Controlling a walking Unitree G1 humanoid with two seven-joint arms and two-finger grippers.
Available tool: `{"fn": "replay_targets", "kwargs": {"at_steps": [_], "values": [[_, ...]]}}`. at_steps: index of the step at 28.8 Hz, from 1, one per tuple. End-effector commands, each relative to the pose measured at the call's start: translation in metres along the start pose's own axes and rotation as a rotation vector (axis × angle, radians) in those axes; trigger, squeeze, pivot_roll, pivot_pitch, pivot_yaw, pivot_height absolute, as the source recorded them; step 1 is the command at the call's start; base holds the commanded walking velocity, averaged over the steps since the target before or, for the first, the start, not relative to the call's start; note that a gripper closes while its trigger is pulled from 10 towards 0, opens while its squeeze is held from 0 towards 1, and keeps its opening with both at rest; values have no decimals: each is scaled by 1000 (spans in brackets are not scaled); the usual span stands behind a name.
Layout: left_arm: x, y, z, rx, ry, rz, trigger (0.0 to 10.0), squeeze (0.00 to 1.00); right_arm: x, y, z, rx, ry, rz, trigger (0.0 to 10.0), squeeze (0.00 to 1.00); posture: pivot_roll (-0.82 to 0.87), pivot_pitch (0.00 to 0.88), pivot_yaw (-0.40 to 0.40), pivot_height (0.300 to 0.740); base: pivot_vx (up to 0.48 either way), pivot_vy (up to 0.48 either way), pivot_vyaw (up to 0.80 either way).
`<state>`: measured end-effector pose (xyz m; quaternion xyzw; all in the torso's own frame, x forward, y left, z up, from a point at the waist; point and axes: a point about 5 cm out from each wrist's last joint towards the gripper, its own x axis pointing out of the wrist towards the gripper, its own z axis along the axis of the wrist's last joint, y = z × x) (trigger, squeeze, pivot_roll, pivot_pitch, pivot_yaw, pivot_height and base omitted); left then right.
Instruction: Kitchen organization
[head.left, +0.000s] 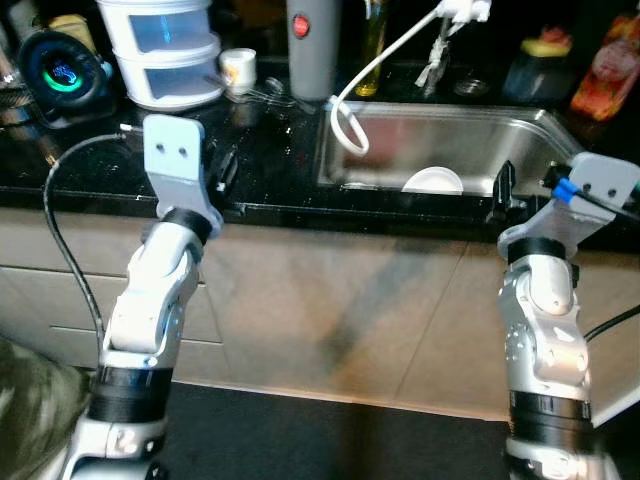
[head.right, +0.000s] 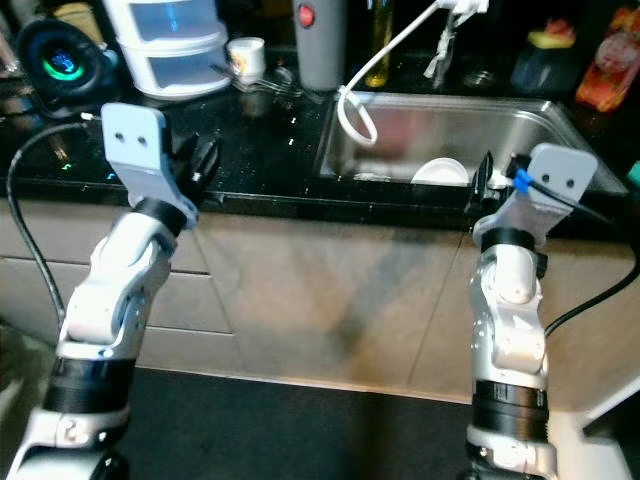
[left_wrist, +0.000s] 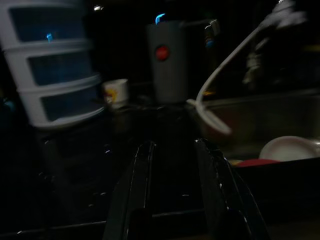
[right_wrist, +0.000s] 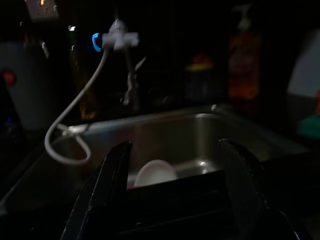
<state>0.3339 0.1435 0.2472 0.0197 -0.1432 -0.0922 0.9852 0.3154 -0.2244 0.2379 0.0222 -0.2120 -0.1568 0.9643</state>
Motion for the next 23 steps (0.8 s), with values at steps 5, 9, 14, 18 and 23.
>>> {"fn": "replay_targets", "kwargs": {"at_steps": [5, 9, 14, 18, 23], "values": [[1, -1, -2, 1, 19, -15, 10000, 0, 1, 1, 4, 8, -18, 6, 10000, 0, 79, 18, 26, 740, 0, 0, 0], [1, -2, -3, -3, 22, -13, 10000, 0, 1, 1, 4, 8, -19, 7, 10000, 0, 79, 15, 26, 740, 0, 0, 0], [1, -1, -3, -2, 26, -11, 10000, 0, 1, 2, 4, 8, -20, 8, 10000, 0, 79, 14, 26, 740, 0, 0, 0], [1, -1, -3, 0, 29, -10, 10000, 0, 0, 2, 4, 8, -20, 7, 10000, 0, 79, 18, 28, 740, 0, 0, 0], [0, 2, -4, 3, 29, 8, 10000, 0, 0, 2, 5, 10, -21, 9, 10000, 0, 80, 21, 27, 740, 0, 0, 0]]}}
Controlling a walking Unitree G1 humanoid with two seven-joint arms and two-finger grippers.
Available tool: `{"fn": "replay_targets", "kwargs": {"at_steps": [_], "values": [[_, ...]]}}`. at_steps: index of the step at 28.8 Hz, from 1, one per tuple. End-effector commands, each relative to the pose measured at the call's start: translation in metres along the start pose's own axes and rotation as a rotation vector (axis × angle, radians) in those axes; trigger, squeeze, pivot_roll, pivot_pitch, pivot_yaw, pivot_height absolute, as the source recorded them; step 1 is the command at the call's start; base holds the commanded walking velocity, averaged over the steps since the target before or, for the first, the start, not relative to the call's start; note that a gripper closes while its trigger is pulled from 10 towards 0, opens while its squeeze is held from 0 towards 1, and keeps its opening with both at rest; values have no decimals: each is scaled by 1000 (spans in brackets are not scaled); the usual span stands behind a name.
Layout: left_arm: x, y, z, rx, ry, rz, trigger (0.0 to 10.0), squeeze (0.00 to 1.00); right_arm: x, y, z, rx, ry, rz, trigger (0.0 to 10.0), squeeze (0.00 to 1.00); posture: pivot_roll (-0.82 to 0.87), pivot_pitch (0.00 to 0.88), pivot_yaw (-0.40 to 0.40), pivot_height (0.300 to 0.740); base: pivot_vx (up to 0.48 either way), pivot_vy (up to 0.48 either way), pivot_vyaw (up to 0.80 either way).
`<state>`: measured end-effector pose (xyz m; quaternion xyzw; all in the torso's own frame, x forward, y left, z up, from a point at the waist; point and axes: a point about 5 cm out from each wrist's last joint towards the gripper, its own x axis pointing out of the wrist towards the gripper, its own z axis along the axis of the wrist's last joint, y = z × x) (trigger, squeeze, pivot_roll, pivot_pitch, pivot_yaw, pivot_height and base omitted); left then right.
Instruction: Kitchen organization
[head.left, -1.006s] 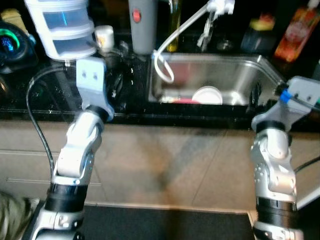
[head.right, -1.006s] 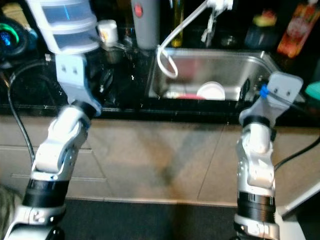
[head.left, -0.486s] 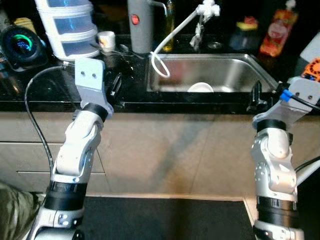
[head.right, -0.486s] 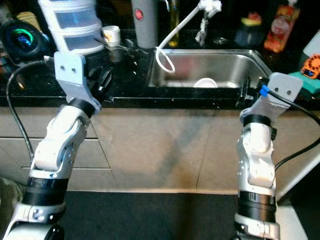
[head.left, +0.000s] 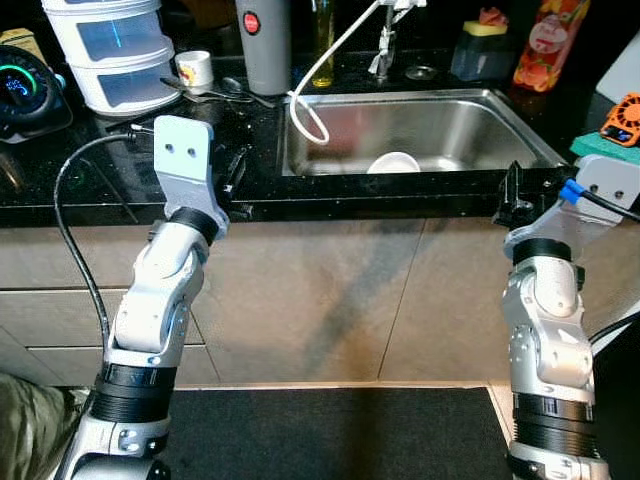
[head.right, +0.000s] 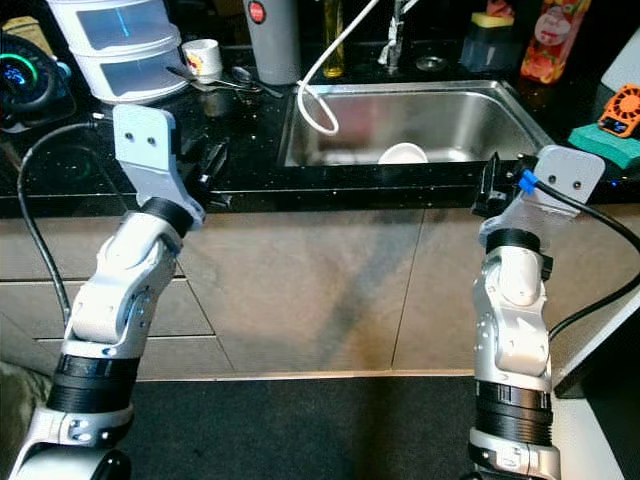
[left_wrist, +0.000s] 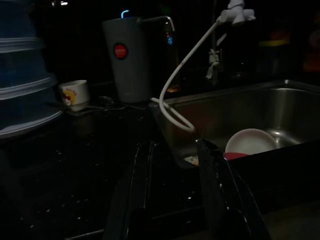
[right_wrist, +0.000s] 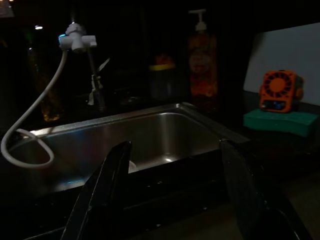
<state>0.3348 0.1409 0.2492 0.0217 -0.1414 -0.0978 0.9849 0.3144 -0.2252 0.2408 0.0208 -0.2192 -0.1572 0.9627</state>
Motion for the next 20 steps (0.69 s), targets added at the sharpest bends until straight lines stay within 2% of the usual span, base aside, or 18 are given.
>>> {"fn": "replay_targets", "kwargs": {"at_steps": [1, 5, 7, 8, 13, 16, 20], "values": [[-2, 4, -5, 5, 26, 25, 10000, 0, -1, 3, 2, 11, -7, 10, 10000, 0, 80, 21, 27, 740, 0, 0, 0], [-4, 7, -5, 21, 23, 48, 10000, 0, -1, 3, 2, 12, -7, 14, 10000, 0, 84, 28, 30, 740, 0, 0, 0], [-6, 13, -5, 19, 22, 84, 10000, 0, -1, 4, 2, 15, -6, 21, 10000, 0, 84, 28, 30, 740, 0, 0, 0], [-8, 16, -5, 44, 27, 101, 10000, 0, -2, 4, 2, 16, -7, 25, 10000, 0, 87, 30, 29, 740, 0, 0, 0], [-11, 21, -8, 60, 49, 101, 10000, 0, -2, 5, 2, 11, -7, 35, 10000, 0, 91, 31, 28, 740, 0, 0, 0], [-14, 21, -18, 127, 114, 98, 10000, 0, -2, 6, 1, 11, -7, 37, 10000, 0, 95, 32, 27, 740, 0, 0, 0], [-14, 22, -17, 87, 104, 101, 10000, 0, -1, 6, 1, 14, -7, 40, 10000, 0, 97, 33, 23, 740, 0, 0, 0]]}}
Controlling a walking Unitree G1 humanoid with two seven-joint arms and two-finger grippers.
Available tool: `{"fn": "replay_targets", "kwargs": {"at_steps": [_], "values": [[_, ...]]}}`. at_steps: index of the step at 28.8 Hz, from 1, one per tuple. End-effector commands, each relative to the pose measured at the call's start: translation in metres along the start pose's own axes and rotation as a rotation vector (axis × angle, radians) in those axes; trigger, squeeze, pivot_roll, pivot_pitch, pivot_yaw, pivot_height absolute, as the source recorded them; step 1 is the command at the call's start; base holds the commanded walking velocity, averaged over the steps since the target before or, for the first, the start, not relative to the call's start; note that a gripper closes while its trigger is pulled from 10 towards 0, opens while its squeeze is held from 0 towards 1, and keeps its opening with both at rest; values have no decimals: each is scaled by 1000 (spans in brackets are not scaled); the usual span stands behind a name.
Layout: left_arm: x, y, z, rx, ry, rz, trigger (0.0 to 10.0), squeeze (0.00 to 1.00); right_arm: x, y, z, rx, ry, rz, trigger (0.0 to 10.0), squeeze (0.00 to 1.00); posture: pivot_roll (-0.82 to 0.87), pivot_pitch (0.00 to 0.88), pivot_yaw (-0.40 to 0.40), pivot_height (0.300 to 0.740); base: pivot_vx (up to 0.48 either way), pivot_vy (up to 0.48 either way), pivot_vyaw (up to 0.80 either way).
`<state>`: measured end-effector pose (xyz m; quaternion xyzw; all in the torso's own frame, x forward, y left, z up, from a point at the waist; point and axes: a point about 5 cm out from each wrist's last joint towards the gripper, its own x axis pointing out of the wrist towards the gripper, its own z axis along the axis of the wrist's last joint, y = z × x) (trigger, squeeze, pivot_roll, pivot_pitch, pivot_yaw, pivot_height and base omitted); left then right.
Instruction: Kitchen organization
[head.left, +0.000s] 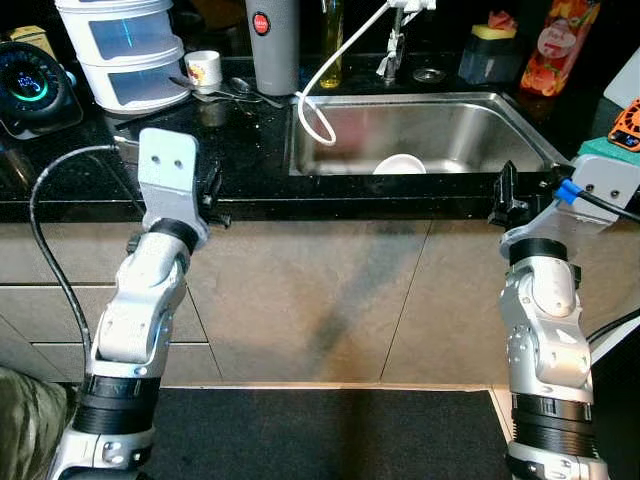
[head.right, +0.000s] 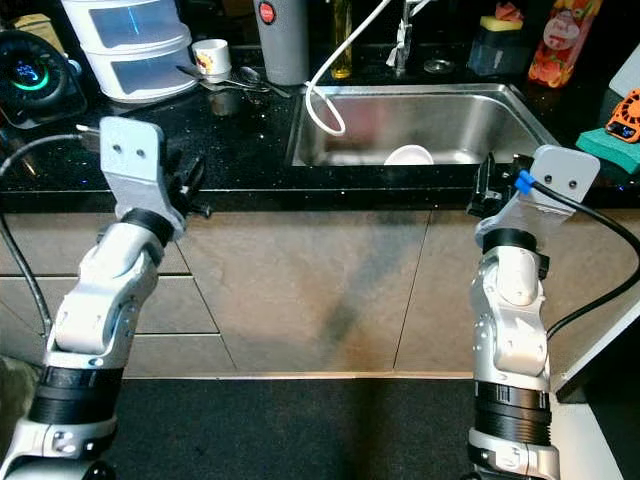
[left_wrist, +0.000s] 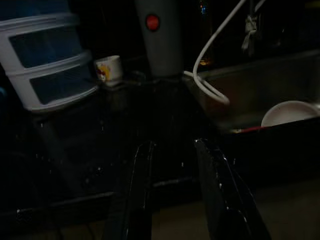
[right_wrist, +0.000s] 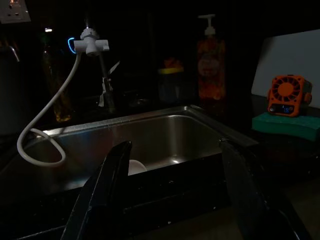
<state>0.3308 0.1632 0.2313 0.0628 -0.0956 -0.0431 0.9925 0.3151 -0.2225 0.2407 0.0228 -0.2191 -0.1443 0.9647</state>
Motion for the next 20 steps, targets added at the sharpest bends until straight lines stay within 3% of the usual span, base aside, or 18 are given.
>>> {"fn": "replay_targets", "kwargs": {"at_steps": [1, 4, 20], "values": [[0, 4, 3, 13, -33, 27, 10000, 0, -1, 4, 2, 3, -8, 16, 10000, 0, 95, 34, 21, 740, 0, 0, 0], [0, 6, 6, 28, -56, 49, 10000, 0, -1, 4, 2, 3, -9, 17, 10000, 0, 94, 34, 20, 740, 0, 0, 0], [2, 8, 8, 34, -70, 79, 10000, 0, -1, 3, 0, 4, -2, 19, 10000, 0, 94, 35, 20, 740, 480, 0, 0]]}}
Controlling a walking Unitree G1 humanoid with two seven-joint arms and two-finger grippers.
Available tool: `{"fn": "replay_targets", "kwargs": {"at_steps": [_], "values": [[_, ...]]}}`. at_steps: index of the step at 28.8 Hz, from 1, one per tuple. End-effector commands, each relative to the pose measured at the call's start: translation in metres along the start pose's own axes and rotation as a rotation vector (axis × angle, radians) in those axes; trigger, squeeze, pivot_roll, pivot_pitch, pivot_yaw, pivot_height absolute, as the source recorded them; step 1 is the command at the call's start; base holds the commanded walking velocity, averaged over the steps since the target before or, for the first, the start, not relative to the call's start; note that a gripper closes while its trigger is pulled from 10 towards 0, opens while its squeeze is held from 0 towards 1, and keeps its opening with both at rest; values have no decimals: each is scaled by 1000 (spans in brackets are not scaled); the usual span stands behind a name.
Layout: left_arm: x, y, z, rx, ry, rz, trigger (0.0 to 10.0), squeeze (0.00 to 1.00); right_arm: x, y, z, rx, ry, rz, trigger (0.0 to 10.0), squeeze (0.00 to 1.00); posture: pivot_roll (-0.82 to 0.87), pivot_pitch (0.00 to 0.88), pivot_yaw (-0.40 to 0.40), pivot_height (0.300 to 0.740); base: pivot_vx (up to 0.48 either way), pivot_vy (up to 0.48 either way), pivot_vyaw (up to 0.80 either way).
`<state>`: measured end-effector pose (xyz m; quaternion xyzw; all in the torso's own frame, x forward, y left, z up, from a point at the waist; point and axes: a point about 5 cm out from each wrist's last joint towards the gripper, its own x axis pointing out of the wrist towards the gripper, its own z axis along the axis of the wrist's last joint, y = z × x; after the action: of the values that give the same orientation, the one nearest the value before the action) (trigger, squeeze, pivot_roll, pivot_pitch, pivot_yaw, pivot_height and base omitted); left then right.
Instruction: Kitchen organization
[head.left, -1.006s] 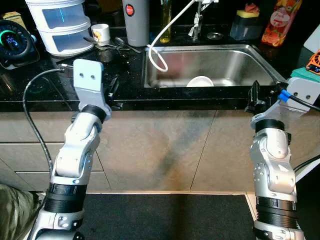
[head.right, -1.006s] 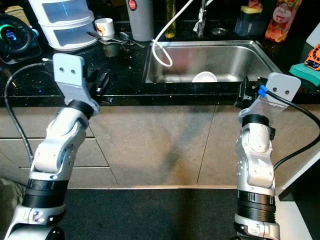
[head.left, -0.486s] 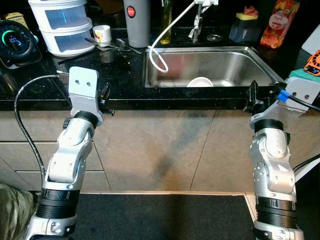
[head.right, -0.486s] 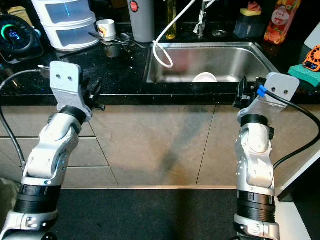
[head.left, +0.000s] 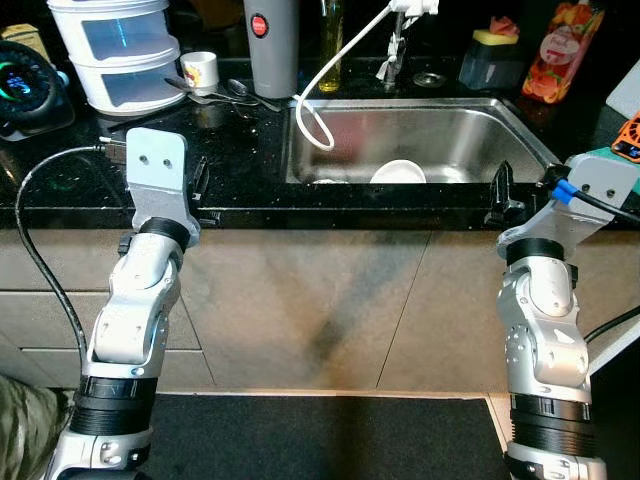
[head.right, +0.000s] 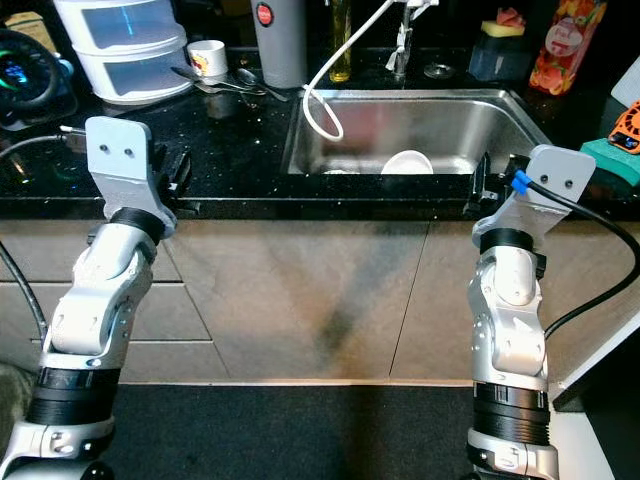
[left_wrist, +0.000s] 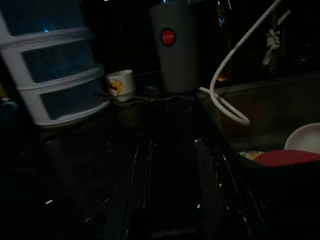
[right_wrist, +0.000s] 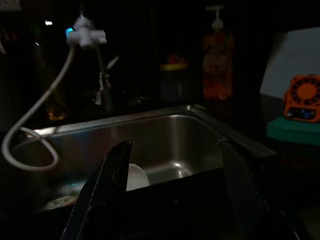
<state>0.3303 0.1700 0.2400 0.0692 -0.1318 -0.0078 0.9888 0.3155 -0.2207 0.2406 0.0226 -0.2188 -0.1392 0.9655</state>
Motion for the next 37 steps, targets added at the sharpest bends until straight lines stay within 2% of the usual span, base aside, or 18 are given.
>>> {"fn": "replay_targets", "kwargs": {"at_steps": [1, 20, 25, 37], "values": [[1, 0, 0, 11, -4, 5, 10000, 0, 0, 2, 1, 2, -4, 9, 10000, 0, 94, 35, 20, 740, 480, 0, 0], [2, -3, 2, 10, -17, -15, 10000, 0, 1, 2, 1, 3, -7, 9, 10000, 0, 94, 30, 21, 740, 372, 0, 0], [0, -6, 3, 10, -22, -25, 10000, 0, 1, 2, 1, 3, -6, 12, 10000, 0, 93, 24, 21, 740, 0, 0, 0], [2, -2, 5, 5, -14, 1, 10000, 0, 2, 5, 1, 6, -6, 22, 10000, 0, 96, 24, 18, 740, 0, 0, 0]]}}
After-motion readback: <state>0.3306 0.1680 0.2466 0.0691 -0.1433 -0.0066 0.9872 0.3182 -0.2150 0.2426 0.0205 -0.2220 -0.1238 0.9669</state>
